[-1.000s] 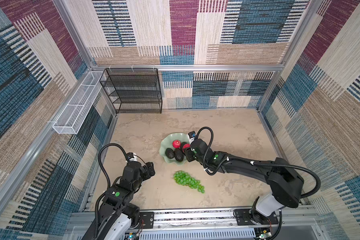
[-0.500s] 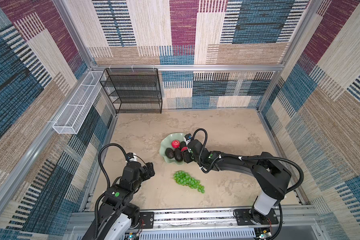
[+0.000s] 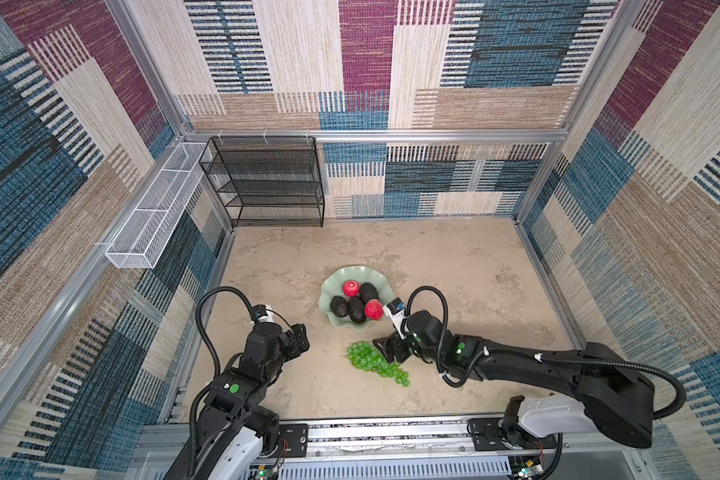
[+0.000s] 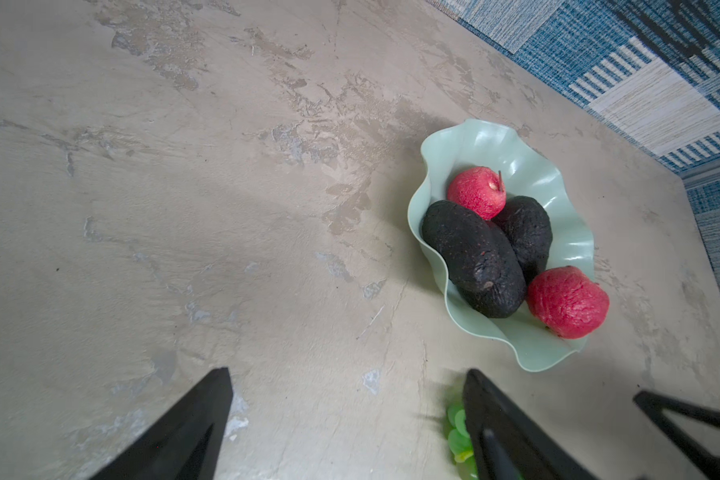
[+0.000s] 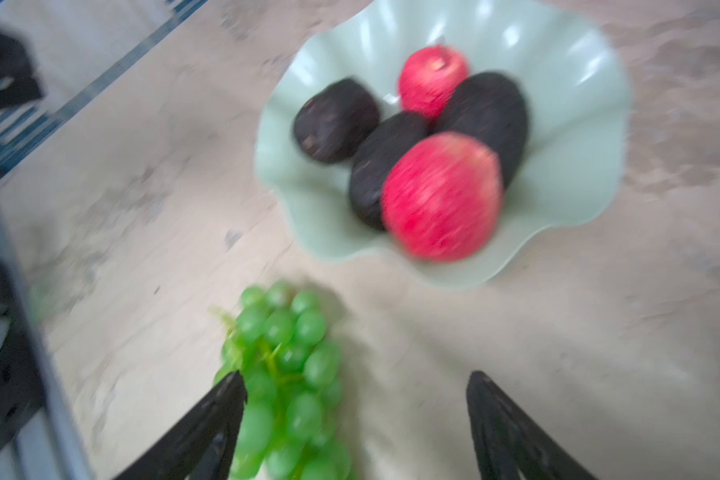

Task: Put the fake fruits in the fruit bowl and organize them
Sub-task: 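Grasp the green grapes by the stem end with the right gripper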

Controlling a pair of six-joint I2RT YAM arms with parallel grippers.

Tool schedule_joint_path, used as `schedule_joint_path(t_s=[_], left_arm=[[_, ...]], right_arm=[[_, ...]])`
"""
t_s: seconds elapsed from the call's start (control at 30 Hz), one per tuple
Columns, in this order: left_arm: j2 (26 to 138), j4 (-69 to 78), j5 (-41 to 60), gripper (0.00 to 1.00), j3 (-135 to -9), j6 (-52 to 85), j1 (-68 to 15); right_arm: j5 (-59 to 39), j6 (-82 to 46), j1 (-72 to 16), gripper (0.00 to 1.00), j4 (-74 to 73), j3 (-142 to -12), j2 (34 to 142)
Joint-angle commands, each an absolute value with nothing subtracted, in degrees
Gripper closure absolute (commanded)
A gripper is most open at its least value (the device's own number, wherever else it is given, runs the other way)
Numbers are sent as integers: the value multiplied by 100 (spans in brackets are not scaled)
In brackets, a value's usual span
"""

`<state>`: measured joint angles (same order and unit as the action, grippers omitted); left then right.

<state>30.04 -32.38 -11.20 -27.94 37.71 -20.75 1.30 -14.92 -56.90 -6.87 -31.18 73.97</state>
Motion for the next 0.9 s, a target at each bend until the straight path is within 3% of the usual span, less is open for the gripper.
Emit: schedule_joint_path(t_s=[0.0,0.17,0.6,0.67,0.87], left_arm=[[3069,-3102,-1205,10,-2821,3694,-2070],[3093,-3140,-1195,10,-2861,3670,-2065],[2926,-3253,-1213,10,-2830,3743,-2056],[2931,-3261,-1203,10,-2848,3724,-2057],[2927,-3322,-1244,10,-2857,3698,-2055]], right_arm=[[-269,-1402,-5830,13,-1730,-2627,7100],[-315,-1088,-5906,12,-2287,-2347,7207],[-630,-737,-5994,15,-2785,-2879,8951],[-598,-708,-5993,19,-2794,-2950,9179],[-628,-777,-5990,47,-3015,-3028,9548]])
